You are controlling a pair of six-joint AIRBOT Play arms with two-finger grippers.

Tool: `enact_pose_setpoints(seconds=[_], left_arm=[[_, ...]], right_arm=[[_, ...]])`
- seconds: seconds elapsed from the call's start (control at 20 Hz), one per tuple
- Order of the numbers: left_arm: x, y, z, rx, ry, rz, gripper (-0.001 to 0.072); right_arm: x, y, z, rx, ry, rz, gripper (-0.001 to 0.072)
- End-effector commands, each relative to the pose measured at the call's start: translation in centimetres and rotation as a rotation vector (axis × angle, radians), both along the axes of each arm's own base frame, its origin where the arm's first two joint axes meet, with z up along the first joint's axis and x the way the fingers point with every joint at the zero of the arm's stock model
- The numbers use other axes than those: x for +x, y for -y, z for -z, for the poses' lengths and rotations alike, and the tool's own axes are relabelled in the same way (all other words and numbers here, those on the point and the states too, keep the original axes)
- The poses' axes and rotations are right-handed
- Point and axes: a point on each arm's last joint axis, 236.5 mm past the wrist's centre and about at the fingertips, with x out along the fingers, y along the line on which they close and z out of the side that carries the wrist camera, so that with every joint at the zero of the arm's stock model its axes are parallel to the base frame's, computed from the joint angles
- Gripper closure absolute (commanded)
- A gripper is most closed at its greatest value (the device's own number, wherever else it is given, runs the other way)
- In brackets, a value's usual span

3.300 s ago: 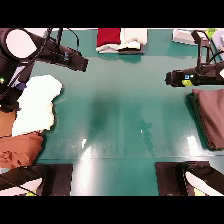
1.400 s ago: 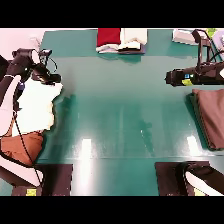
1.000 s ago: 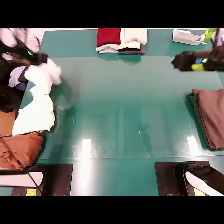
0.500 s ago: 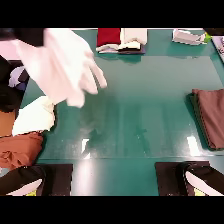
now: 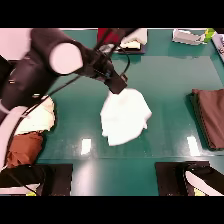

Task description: Fold the shirts.

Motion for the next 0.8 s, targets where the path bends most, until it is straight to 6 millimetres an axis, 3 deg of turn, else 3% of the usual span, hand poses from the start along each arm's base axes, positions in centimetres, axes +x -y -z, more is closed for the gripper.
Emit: enact_pose_setpoints(seconds=[0.0, 0.1, 0.2, 0.3, 0.45, 0.55, 0.75], left_arm=[[2.2, -4.6, 3.9, 0.096, -0.147, -0.129, 0.0118], [2.2, -9.2, 5.8, 0.121, -0.295, -0.238, 0.0118], [0.5, -10.1, 8.1, 0.062, -0.408, -0.253, 0.0118], [-2.0, -10.7, 11.7, 0.076, -0.474, -0.277, 0.0117], [-7.1, -8.9, 17.9, 0.085, -0.599, -0.238, 0.0117], [-9.3, -7.0, 21.1, 0.05, -0.646, -0.222, 0.0116], [-11.7, -4.9, 24.8, 0.026, -0.67, -0.213, 0.0117]], right_arm=[[-0.1, 0.1, 0.4, -0.005, -0.017, 0.002, 0.069], [-0.1, 0.1, 0.4, -0.005, -0.016, 0.001, 0.069], [-0.1, 0.1, 0.4, -0.005, -0.017, 0.001, 0.069], [0.0, 0.1, 0.4, -0.005, -0.019, 0.001, 0.069], [0.3, 0.1, 1.0, -0.007, -0.036, 0.0, 0.069], [0.7, -0.1, 2.2, -0.013, -0.075, -0.005, 0.069], [1.6, -0.3, 5.1, -0.028, -0.171, -0.014, 0.069]])
